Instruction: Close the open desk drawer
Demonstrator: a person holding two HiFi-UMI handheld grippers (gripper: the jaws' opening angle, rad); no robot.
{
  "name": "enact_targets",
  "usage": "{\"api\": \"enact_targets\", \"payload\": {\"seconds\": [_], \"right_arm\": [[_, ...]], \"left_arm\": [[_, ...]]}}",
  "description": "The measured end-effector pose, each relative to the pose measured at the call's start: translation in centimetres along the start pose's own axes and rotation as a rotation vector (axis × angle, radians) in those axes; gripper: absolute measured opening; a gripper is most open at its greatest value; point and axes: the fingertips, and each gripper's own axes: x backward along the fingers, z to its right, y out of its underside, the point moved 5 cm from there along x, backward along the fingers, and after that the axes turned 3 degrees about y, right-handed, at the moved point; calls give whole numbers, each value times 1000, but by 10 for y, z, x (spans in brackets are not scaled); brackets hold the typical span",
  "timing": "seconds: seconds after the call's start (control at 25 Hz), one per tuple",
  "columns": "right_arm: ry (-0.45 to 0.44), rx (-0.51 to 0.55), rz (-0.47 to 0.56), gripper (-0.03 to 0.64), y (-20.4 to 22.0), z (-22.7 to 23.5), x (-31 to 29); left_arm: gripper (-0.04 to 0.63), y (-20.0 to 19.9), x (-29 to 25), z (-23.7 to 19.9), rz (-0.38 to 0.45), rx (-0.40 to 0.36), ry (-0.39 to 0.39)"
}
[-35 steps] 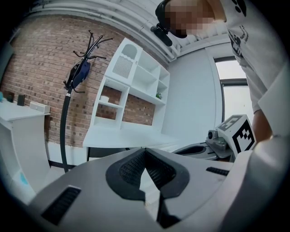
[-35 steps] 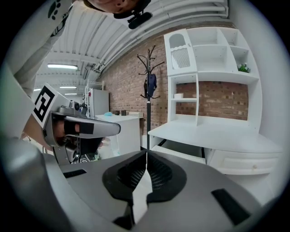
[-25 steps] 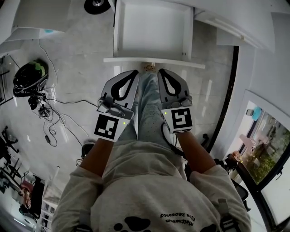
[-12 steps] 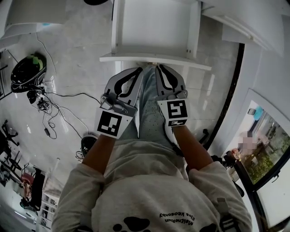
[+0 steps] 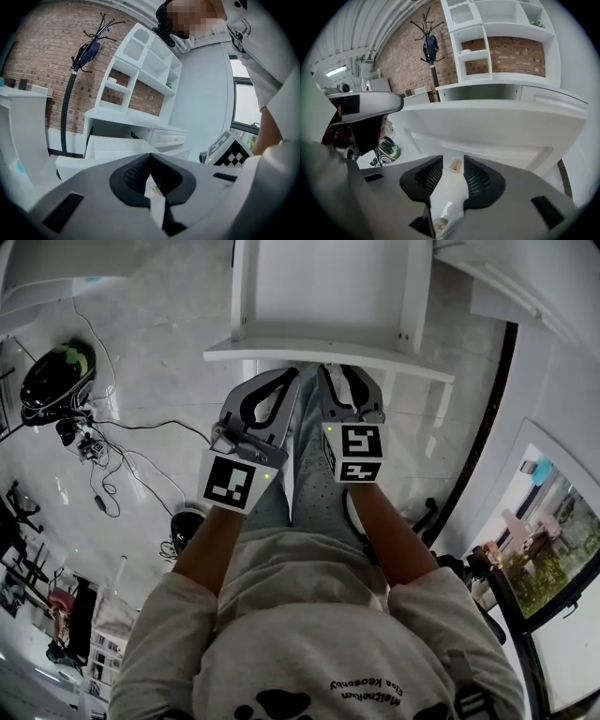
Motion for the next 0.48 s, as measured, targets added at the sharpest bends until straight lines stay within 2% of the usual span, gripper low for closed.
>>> {"api": "enact_targets", "payload": {"seconds": [0.48], "right_arm": [[102,-89,-106,131,16,2,-28]], "left_arm": [[18,16,-8,-6,-2,22,3]]}}
